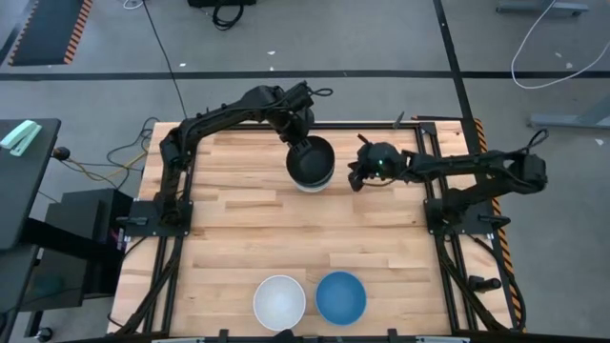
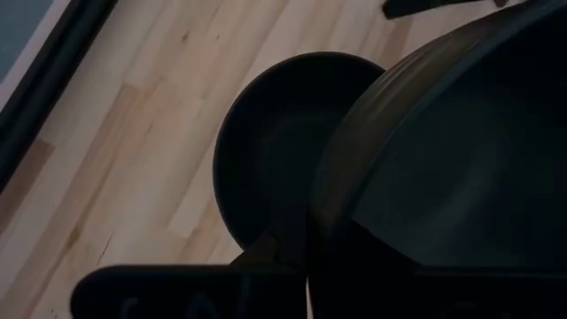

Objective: Nest bowls inside each other
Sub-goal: Stack the black bowl on top of the black bowl

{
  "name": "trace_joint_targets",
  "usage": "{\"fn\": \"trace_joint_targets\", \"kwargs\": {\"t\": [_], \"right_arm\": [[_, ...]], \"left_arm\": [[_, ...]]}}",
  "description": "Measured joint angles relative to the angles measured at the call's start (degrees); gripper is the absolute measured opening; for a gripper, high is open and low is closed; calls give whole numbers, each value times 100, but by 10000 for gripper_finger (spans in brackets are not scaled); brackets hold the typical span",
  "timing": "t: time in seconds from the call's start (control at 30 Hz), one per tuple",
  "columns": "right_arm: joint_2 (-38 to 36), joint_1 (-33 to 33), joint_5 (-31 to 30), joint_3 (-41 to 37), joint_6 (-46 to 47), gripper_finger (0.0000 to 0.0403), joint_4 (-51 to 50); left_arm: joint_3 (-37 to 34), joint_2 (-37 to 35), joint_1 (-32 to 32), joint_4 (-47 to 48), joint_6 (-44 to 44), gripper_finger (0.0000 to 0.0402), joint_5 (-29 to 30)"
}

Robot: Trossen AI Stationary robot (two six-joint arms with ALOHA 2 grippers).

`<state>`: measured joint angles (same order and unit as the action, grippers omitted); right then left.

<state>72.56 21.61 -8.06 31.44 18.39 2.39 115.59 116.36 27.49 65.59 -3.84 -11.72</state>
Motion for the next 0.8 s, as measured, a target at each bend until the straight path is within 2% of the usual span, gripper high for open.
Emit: {"fn": "trace_joint_targets", "kwargs": {"t": [0.1,0.3,0.6,0.8], "right_arm": [[387,252,571,0,-65,1,561],[1254,704,1196,4,-54,1,1509],[2171,806,1567,11,126,0,2662],[2363,602,1630,340,126,0,2650]], "left_arm": [[0,0,0,34,0,11,1],[0,0,0,141,4,10,-1],[0,0,136,228,7,11,42],[0,0,246,243,-11,10,51]]}}
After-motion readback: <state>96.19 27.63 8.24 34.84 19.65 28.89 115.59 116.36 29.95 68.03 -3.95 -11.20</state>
